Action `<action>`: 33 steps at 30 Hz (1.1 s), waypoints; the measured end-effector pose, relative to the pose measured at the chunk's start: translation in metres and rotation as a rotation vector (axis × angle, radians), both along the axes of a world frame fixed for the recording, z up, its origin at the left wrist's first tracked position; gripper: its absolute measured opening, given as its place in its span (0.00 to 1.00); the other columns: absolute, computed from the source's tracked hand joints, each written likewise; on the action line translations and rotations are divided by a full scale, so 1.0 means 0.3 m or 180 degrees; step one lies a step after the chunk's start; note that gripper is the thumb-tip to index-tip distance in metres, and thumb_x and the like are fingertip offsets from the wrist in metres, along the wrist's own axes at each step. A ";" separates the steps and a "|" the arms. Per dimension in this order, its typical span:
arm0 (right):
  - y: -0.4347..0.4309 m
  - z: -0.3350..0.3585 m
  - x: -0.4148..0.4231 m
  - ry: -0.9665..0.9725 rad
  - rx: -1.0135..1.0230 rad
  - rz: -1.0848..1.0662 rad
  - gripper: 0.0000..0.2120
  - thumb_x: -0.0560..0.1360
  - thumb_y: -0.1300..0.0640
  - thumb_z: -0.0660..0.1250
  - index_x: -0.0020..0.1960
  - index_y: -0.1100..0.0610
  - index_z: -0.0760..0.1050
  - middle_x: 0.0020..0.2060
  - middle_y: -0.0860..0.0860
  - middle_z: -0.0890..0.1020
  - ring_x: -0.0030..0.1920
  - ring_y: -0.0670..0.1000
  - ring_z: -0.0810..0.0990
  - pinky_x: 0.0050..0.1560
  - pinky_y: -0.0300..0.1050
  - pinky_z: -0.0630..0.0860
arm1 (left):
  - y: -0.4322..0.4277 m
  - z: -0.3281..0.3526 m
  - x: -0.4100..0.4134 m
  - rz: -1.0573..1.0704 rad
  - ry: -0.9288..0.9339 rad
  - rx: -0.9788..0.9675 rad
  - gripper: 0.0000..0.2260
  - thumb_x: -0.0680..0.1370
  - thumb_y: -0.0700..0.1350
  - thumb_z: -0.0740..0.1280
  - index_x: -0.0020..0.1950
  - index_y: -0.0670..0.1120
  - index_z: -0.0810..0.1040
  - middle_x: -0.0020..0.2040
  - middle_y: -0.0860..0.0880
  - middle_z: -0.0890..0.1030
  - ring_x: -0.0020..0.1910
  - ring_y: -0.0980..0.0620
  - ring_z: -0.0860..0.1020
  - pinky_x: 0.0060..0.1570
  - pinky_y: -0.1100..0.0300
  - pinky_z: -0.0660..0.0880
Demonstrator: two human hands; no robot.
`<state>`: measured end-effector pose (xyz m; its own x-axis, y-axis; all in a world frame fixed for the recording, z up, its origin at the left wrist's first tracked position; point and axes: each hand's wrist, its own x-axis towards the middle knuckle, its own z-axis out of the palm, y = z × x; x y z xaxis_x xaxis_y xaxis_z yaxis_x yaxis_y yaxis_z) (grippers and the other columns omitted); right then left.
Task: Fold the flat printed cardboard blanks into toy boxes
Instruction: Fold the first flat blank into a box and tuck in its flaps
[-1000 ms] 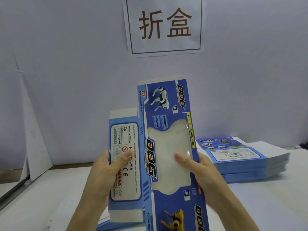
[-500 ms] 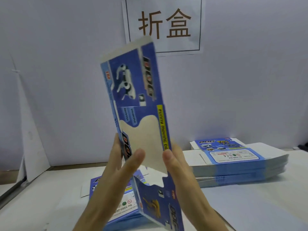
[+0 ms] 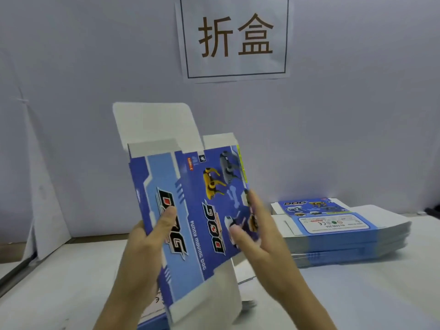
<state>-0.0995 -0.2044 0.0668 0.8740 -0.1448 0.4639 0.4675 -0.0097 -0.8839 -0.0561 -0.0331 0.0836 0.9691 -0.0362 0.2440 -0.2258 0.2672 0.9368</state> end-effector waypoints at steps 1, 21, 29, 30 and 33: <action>-0.021 0.015 0.001 -0.0108 -0.0015 -0.0077 0.27 0.73 0.54 0.69 0.67 0.37 0.63 0.54 0.32 0.79 0.57 0.42 0.79 0.47 0.39 0.80 | 0.015 -0.004 0.012 -0.0046 0.0096 -0.0058 0.15 0.66 0.54 0.68 0.50 0.48 0.77 0.39 0.46 0.85 0.35 0.45 0.84 0.27 0.51 0.80; -0.105 0.008 0.001 -0.0091 -0.0096 0.0375 0.37 0.65 0.43 0.70 0.72 0.36 0.60 0.63 0.34 0.76 0.61 0.38 0.76 0.52 0.32 0.75 | 0.046 -0.022 0.020 -0.1498 0.0157 0.0593 0.46 0.44 0.64 0.81 0.60 0.57 0.74 0.50 0.43 0.84 0.44 0.40 0.84 0.36 0.54 0.81; -0.109 0.016 -0.017 -0.0240 -0.0590 0.0254 0.40 0.63 0.39 0.68 0.71 0.28 0.55 0.61 0.20 0.67 0.56 0.33 0.77 0.44 0.28 0.76 | 0.008 -0.034 0.029 -0.1140 -0.0021 0.0604 0.38 0.53 0.59 0.75 0.62 0.61 0.69 0.49 0.48 0.85 0.43 0.42 0.85 0.33 0.56 0.80; -0.112 0.014 -0.018 -0.0260 -0.0702 0.0210 0.39 0.64 0.38 0.68 0.71 0.27 0.54 0.63 0.21 0.66 0.58 0.35 0.77 0.46 0.29 0.76 | 0.011 -0.034 0.027 -0.1148 -0.0004 0.0616 0.39 0.51 0.59 0.77 0.61 0.61 0.70 0.49 0.48 0.85 0.42 0.42 0.85 0.32 0.56 0.80; -0.117 0.010 -0.018 -0.0524 -0.1006 0.0134 0.38 0.68 0.39 0.65 0.74 0.31 0.51 0.64 0.20 0.64 0.60 0.27 0.71 0.47 0.21 0.71 | 0.013 -0.029 0.020 -0.1174 -0.0059 0.0671 0.40 0.50 0.59 0.78 0.60 0.61 0.70 0.49 0.48 0.85 0.42 0.43 0.85 0.33 0.57 0.80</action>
